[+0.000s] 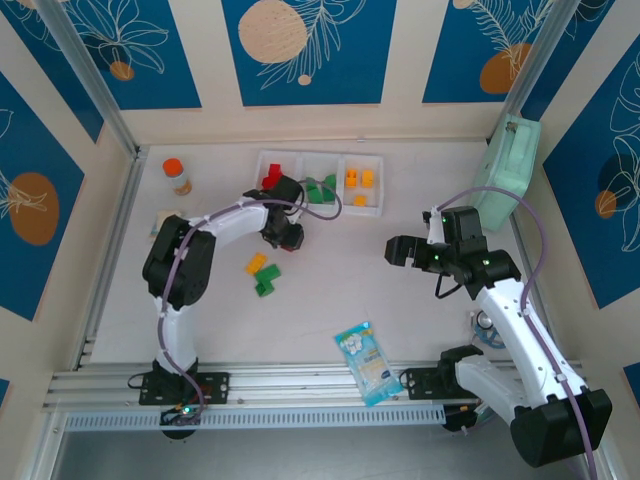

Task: Sort the legos into containers by color
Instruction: Pick up the lego from the center of the table, then place the lego in the container.

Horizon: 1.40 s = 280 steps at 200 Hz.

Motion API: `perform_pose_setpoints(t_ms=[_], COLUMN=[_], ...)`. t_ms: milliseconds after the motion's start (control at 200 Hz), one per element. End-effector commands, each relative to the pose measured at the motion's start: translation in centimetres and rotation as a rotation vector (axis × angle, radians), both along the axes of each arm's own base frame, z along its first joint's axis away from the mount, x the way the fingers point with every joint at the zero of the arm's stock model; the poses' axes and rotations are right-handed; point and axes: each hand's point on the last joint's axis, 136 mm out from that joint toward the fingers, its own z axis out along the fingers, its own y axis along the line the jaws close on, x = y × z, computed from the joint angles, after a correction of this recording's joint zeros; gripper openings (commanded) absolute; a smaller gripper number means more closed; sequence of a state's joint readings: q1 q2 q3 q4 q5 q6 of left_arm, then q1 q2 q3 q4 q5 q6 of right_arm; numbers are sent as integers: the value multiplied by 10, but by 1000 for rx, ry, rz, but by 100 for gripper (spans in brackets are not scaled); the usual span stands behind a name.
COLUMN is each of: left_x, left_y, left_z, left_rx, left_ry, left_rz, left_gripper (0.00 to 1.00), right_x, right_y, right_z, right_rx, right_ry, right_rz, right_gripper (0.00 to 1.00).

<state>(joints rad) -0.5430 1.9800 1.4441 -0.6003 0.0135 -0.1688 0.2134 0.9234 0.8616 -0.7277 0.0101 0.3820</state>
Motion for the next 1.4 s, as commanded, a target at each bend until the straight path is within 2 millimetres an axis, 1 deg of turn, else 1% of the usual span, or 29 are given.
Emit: perform_pose_setpoints(t_ms=[0, 140, 200, 270, 340, 425, 440, 540, 690, 785, 880, 935, 985, 1060, 1100, 1201, 1231, 1246, 1301, 1396], left_x=[26, 48, 57, 67, 78, 94, 97, 121, 158, 175, 186, 192, 196, 202, 205, 209, 209, 209, 208, 200], left_y=[8, 26, 34, 41, 44, 39, 39, 36, 39, 33, 25, 22, 20, 19, 19, 21, 21, 22, 23, 28], left_z=[59, 104, 117, 127, 130, 131, 129, 125, 127, 124, 117, 112, 106, 99, 95, 95, 98, 97, 101, 109], left_rx=[-58, -114, -133, -145, -162, -202, -202, -230, -241, -263, -276, -280, -284, -288, -291, -310, -314, -313, -310, -291], left_ry=[-160, -258, -272, -277, -275, -274, -270, -276, -373, -397, -386, -380, -376, -369, -365, -365, -368, -366, -371, -378], left_rz=[94, 189, 222, 256, 285, 305, 312, 358, 430, 429, 424, 421, 420, 427, 433, 440, 442, 443, 433, 423], left_gripper=[22, 22, 21, 21, 21, 21, 21, 20, 22, 22, 23, 26, 33, 34, 36, 43, 46, 50, 67, 71], right_x=[-4, -5, -6, -7, -8, -8, -8, -9, -17, -22, -24, -26, -27, -30, -32, -37, -38, -39, -41, -43], right_y=[3, 2, 1, 1, 2, 6, 7, 14, 20, 20, 19, 19, 19, 18, 18, 17, 16, 16, 15, 15], right_z=[15, 18, 18, 18, 17, 18, 18, 19, 17, 18, 20, 21, 21, 20, 19, 19, 19, 19, 19, 18], right_rx=[28, 24, 23, 25, 35, 58, 64, 94, 98, 92, 88, 89, 91, 92, 92, 85, 83, 82, 79, 76], right_ry=[-26, -34, -32, -31, -28, -31, -29, -30, -12, -15, -28, -31, -30, -25, -23, -23, -26, -27, -25, -14], right_rz=[14, 9, 4, 3, 2, 7, 11, 26, 55, 61, 64, 68, 69, 71, 74, 76, 78, 79, 82, 81], right_gripper=[100, 100, 100, 100, 100, 100, 100, 100, 100, 100, 100, 100, 100, 100, 100, 100, 100, 100, 100, 99])
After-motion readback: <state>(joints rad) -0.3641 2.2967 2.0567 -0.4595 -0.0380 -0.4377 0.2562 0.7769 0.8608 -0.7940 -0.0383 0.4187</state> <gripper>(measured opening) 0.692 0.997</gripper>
